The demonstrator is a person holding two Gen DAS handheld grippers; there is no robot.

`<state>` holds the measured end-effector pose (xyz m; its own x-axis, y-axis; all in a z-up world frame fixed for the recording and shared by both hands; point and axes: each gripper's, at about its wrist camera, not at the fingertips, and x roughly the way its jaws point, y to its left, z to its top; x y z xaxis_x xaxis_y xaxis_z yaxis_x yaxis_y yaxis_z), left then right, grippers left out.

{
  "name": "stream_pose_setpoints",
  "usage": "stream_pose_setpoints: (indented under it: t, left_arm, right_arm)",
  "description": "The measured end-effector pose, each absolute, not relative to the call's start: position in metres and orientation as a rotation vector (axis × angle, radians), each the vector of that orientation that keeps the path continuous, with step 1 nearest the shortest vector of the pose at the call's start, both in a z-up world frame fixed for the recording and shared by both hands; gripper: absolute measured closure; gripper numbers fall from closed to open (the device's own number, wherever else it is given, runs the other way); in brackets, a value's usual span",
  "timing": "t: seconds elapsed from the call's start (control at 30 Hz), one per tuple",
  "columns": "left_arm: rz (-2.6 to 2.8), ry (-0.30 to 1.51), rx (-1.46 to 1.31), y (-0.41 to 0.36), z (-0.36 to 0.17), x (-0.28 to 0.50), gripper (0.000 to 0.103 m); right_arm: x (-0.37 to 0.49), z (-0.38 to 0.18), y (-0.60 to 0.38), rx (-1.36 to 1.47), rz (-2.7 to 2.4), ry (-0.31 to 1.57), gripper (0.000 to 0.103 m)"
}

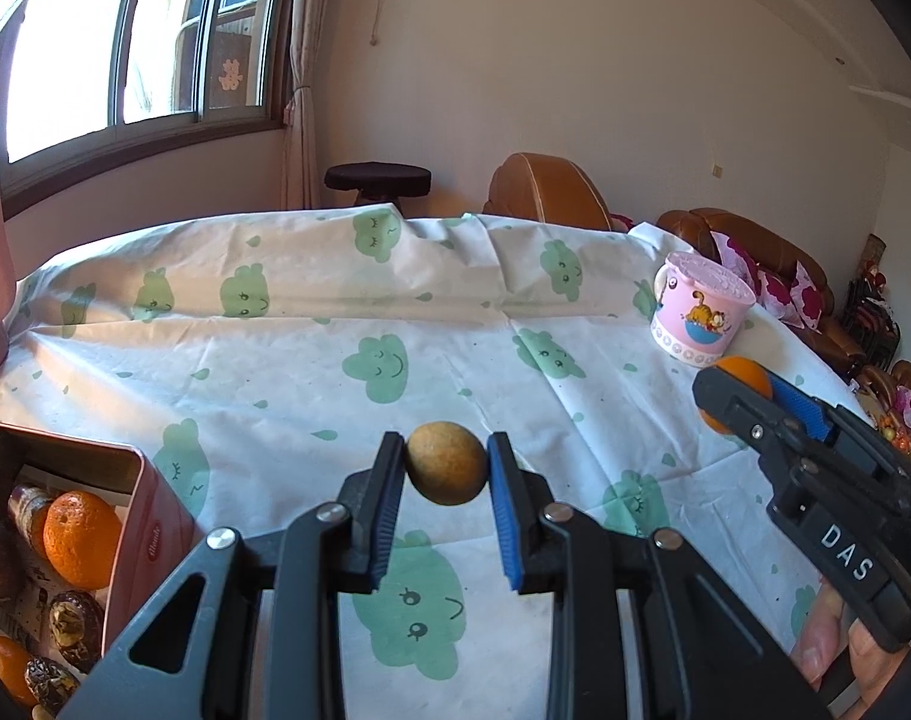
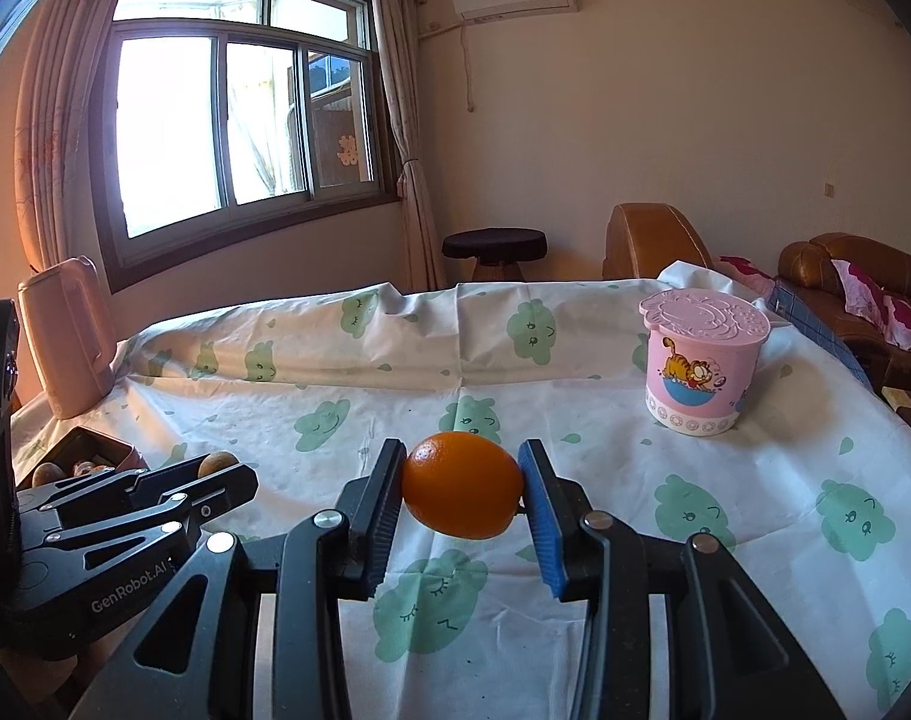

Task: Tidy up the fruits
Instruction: 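Carry the brown fruit and orange toward the tin with both grippers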

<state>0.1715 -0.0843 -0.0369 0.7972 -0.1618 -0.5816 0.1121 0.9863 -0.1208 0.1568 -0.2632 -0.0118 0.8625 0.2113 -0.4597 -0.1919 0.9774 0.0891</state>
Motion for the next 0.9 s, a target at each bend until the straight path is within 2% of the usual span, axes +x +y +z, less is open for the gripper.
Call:
stream_pose_setpoints:
  t: [0.9]
  left_arm:
    - [-0.098,0.531,-0.037,-0.087,-0.026,0.154,0.073]
  right_arm:
    - [0.136,-0.004,-0.258,0.004,0.193,0.381,0.062]
